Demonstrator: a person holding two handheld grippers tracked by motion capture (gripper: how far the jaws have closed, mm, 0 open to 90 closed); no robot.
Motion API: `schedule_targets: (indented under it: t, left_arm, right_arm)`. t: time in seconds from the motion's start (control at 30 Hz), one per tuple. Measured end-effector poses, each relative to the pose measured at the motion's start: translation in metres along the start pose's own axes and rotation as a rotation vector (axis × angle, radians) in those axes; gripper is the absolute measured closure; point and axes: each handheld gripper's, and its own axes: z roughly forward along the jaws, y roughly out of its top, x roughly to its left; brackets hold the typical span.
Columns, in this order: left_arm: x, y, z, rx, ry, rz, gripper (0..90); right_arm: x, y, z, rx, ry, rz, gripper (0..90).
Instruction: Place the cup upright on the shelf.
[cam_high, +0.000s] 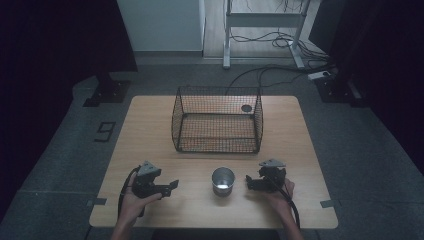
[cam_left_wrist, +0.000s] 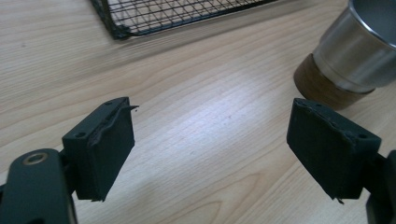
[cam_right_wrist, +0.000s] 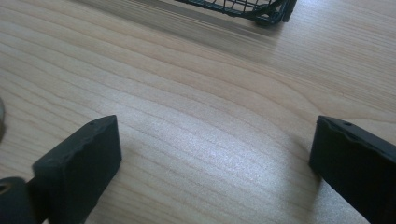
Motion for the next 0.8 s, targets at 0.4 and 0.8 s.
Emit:
schedule_targets:
  t: [0.4,0.8]
  left_arm:
    - [-0.004,0.0,0.002,0.003,-0.006,0.001,15.3]
    - [-0.005,0.002,0.001,-0.006,-0.01,0.0,15.5]
  right_arm:
    - [-0.003,-0.002,-0.004,-0.023,-0.022,0.027,10.1]
    - [-0.002,0.001,-0.014,-0.042,-0.022,0.036,13.0]
